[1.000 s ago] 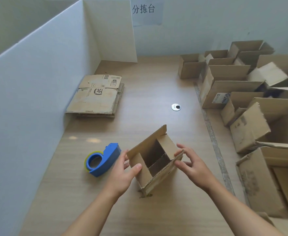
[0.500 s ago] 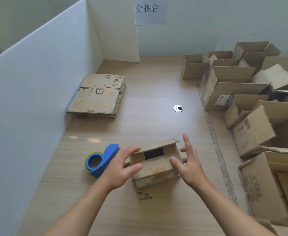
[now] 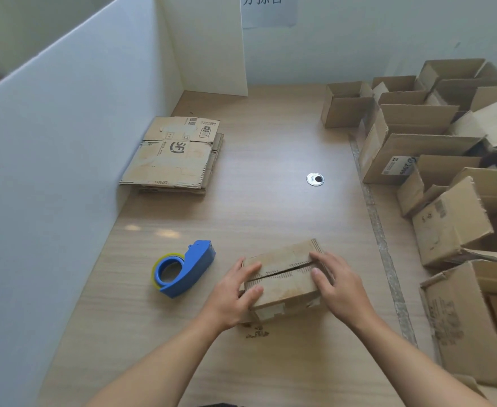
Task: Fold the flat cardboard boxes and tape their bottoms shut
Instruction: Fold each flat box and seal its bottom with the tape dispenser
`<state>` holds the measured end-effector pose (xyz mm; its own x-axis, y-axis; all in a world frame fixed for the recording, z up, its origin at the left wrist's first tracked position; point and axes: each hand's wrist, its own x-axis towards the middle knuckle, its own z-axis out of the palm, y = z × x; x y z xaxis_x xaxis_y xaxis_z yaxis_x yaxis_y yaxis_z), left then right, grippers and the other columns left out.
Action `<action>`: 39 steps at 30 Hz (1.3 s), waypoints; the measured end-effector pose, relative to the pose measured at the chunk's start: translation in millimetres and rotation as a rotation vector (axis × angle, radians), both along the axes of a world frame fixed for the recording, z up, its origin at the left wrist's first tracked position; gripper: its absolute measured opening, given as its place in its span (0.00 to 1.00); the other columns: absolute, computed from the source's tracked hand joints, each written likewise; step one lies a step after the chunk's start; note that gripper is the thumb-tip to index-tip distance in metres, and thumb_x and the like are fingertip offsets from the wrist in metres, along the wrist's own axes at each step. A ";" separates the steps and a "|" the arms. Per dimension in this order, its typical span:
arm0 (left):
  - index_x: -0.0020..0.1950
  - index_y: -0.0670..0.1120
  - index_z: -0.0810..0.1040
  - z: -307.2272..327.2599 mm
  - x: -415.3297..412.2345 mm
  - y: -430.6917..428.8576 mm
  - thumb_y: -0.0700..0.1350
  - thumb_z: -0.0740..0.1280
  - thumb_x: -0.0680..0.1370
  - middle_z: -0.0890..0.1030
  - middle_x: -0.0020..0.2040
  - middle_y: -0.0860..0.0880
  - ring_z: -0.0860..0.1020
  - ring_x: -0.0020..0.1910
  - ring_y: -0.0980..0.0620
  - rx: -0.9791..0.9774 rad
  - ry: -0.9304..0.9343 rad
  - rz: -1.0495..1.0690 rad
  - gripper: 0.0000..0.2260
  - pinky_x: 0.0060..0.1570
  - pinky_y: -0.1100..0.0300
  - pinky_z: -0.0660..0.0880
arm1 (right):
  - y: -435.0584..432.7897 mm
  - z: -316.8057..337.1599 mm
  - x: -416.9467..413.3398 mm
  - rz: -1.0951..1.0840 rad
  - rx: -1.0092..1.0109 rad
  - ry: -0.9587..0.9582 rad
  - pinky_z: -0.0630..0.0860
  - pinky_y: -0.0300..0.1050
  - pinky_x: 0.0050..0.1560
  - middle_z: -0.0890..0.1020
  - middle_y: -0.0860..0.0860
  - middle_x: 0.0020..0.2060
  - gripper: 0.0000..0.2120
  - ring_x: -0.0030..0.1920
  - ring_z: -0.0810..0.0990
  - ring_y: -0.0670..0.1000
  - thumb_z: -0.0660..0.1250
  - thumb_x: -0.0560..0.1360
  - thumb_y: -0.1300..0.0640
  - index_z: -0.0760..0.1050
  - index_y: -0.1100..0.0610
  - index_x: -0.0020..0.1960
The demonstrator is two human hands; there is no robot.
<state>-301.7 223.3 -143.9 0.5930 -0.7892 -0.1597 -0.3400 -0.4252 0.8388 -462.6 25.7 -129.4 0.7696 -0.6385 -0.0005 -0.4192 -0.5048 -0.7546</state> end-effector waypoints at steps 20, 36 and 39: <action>0.66 0.48 0.79 -6.0 8.4 26.9 0.51 0.62 0.77 0.66 0.76 0.43 0.65 0.74 0.53 0.030 -0.187 0.186 0.19 0.69 0.57 0.68 | 42.8 -18.5 49.9 0.431 -0.476 0.041 0.69 0.56 0.69 0.75 0.50 0.67 0.19 0.70 0.69 0.56 0.60 0.77 0.43 0.76 0.51 0.62; 0.79 0.62 0.47 -4.7 81.6 57.9 0.56 0.59 0.81 0.71 0.66 0.46 0.70 0.62 0.44 0.818 -0.526 0.224 0.30 0.60 0.51 0.68 | 48.3 -31.0 56.8 0.282 -0.640 -0.087 0.66 0.48 0.61 0.80 0.48 0.56 0.12 0.63 0.73 0.54 0.62 0.77 0.44 0.80 0.50 0.50; 0.79 0.62 0.39 -15.3 86.7 57.6 0.56 0.57 0.82 0.72 0.61 0.44 0.74 0.56 0.44 0.820 -0.426 0.186 0.32 0.50 0.51 0.73 | 49.9 -33.1 59.0 0.285 -0.728 -0.133 0.69 0.48 0.57 0.81 0.50 0.54 0.08 0.61 0.77 0.56 0.67 0.77 0.49 0.80 0.52 0.48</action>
<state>-215.0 280.9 -159.1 0.8344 -0.4133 -0.3645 -0.4164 -0.9061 0.0741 -403.7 75.6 -162.5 0.8679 -0.2210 0.4448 -0.1288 -0.9651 -0.2282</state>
